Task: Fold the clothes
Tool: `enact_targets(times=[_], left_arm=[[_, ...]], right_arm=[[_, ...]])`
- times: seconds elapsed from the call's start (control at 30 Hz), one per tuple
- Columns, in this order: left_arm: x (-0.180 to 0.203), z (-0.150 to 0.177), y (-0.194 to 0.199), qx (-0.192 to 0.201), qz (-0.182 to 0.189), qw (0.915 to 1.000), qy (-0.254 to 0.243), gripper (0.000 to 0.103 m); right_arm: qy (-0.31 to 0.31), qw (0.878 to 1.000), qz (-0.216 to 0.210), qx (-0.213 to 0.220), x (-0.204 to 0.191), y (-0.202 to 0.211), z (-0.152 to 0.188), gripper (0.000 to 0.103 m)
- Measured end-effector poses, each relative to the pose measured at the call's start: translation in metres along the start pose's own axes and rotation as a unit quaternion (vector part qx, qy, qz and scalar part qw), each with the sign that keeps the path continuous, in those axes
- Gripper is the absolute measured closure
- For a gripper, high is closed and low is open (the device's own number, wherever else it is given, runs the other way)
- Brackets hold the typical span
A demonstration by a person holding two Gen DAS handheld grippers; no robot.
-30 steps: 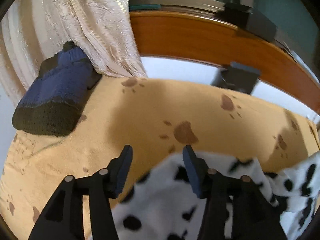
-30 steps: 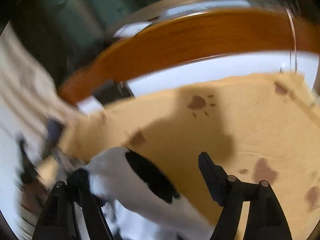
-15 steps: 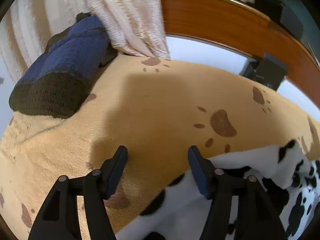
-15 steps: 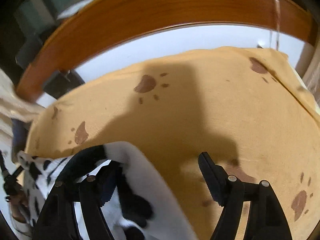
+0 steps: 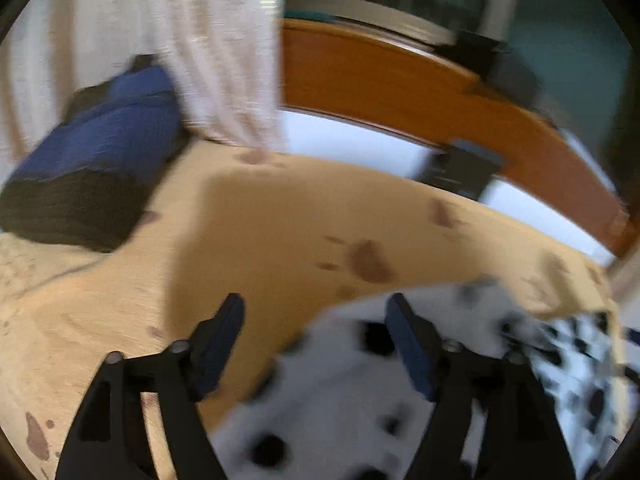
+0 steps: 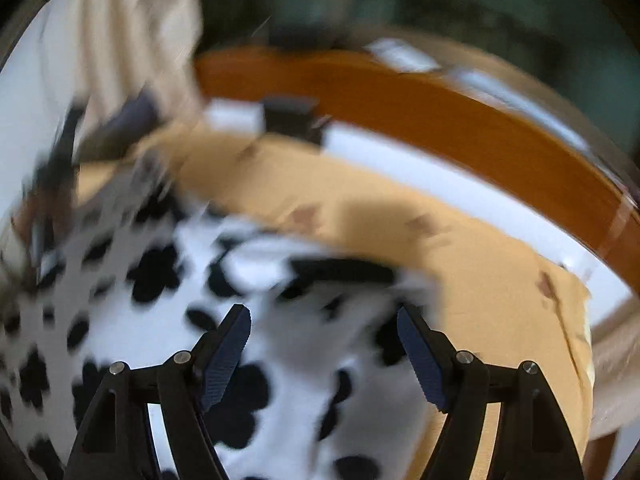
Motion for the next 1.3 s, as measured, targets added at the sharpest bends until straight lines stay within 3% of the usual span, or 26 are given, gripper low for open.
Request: enact_targets(times=[0.13, 0.2, 0.27, 0.4, 0.47, 0.57, 0.67, 0.8, 0.93, 1.0, 1.17, 1.3], left_arm=[[0.039, 0.013, -0.008, -0.064, 0.005, 0.9927, -0.102, 0.015], [0.060, 0.028, -0.026, -0.102, -0.006, 0.9800, -0.170, 0.015], [0.075, 0.039, -0.045, -0.112, -0.047, 0.9685, -0.217, 0.014], [0.086, 0.018, -0.055, -0.074, -0.058, 0.9768, -0.192, 0.012], [0.081, 0.004, -0.059, -0.049, -0.079, 0.9816, -0.167, 0.012], [0.070, -0.012, -0.066, -0.026, -0.092, 0.9870, -0.129, 0.011], [0.053, -0.012, -0.076, -0.032, -0.083, 0.9914, -0.096, 0.008], [0.036, -0.013, -0.079, -0.034, -0.067, 0.9956, -0.056, 0.004], [0.024, -0.016, -0.080, -0.043, -0.057, 0.9971, -0.029, 0.002], [0.019, -0.018, -0.072, -0.044, -0.071, 0.9960, -0.029, 0.002], [0.002, -0.021, -0.003, -0.046, -0.029, 0.9982, -0.025, 0.002], [-0.023, 0.004, 0.096, -0.005, -0.037, 0.9977, -0.057, 0.001]], right_arm=[[0.043, 0.997, -0.017, -0.060, -0.031, -0.037, -0.013, 0.025], [0.046, 0.997, -0.016, -0.066, -0.034, -0.049, -0.020, 0.025], [0.025, 0.997, -0.014, -0.067, -0.028, -0.065, -0.036, 0.025], [-0.070, 0.997, 0.016, -0.034, 0.010, -0.086, -0.068, 0.025], [-0.135, 0.990, 0.036, -0.029, 0.036, -0.095, -0.073, 0.025], [-0.167, 0.984, 0.042, -0.035, 0.049, -0.108, -0.067, 0.025], [-0.199, 0.978, 0.049, -0.042, 0.061, -0.120, -0.061, 0.025], [-0.186, 0.980, 0.057, -0.053, 0.056, -0.128, -0.064, 0.023], [-0.171, 0.979, 0.093, -0.056, 0.050, -0.128, -0.065, 0.017], [-0.164, 0.979, 0.105, -0.055, 0.048, -0.128, -0.063, 0.017], [-0.164, 0.978, 0.114, -0.055, 0.048, -0.127, -0.062, 0.014], [-0.175, 0.977, 0.106, -0.055, 0.052, -0.126, -0.060, 0.012]])
Point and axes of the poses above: each gripper's, at about its wrist camera, not at the fingertips, and y roughly against the way its jaws point, x to its right, z to its underside, the point moved 2 cm from there along -y, roughly the way its jaws point, and after that the axes turned 8 degrees about y, right-handed, at the moved point
